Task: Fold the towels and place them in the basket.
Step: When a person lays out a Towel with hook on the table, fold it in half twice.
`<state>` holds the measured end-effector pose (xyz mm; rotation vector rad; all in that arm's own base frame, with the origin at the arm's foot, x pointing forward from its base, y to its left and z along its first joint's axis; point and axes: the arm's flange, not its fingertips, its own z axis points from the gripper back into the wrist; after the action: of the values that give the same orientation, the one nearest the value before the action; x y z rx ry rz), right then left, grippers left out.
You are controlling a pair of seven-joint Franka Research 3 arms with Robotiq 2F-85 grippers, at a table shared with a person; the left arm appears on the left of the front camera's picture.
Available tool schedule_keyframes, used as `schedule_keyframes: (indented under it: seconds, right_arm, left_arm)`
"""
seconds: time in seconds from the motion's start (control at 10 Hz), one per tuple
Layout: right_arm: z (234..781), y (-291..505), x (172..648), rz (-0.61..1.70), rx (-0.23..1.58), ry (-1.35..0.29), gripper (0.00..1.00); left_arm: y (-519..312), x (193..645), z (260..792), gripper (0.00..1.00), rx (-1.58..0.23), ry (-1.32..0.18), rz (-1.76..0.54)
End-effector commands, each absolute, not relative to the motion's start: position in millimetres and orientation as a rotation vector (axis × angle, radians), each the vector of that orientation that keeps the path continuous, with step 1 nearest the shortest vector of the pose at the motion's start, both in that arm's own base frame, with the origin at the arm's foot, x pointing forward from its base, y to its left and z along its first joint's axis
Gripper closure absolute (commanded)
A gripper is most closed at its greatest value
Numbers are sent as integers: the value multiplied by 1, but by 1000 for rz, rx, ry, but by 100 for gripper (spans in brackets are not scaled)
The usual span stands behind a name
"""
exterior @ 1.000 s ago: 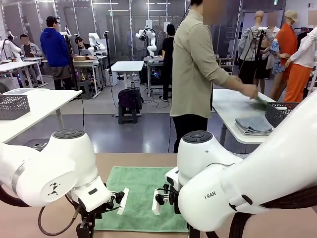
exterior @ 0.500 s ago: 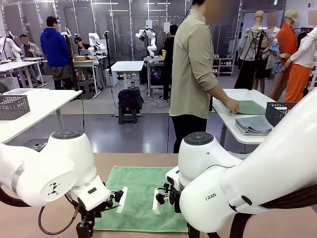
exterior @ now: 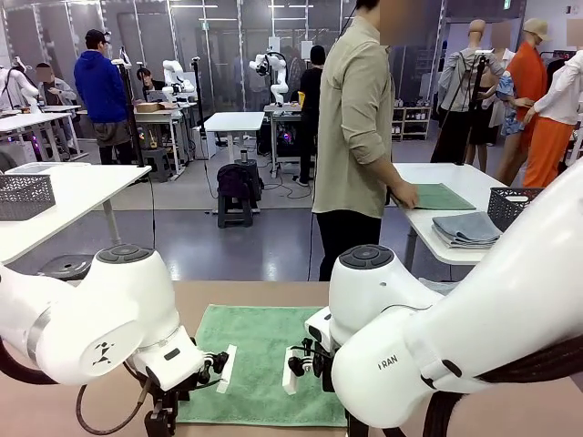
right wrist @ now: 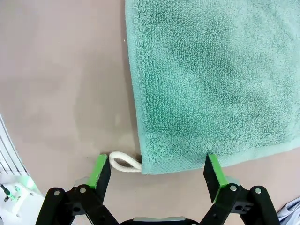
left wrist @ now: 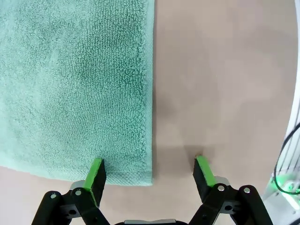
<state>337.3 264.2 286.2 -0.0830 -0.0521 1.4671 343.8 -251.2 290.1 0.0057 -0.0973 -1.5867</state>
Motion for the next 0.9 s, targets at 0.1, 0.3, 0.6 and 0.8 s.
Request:
schedule_keyframes:
  seconds: [0.1,0.3,0.6,0.8]
  right_arm:
    - [281,266,338,1457,-93,-72,0]
    - [281,265,338,1453,-94,-71,17]
    - [281,262,338,1447,-93,-76,40]
    - [281,262,338,1444,-91,-79,60]
  left_arm:
    - [-247,344,284,5,21,-115,-1611]
    - [-247,343,283,13,66,-120,-1624]
    - [-245,344,283,44,73,-113,-1621]
    - [-248,344,284,63,83,-114,-1619]
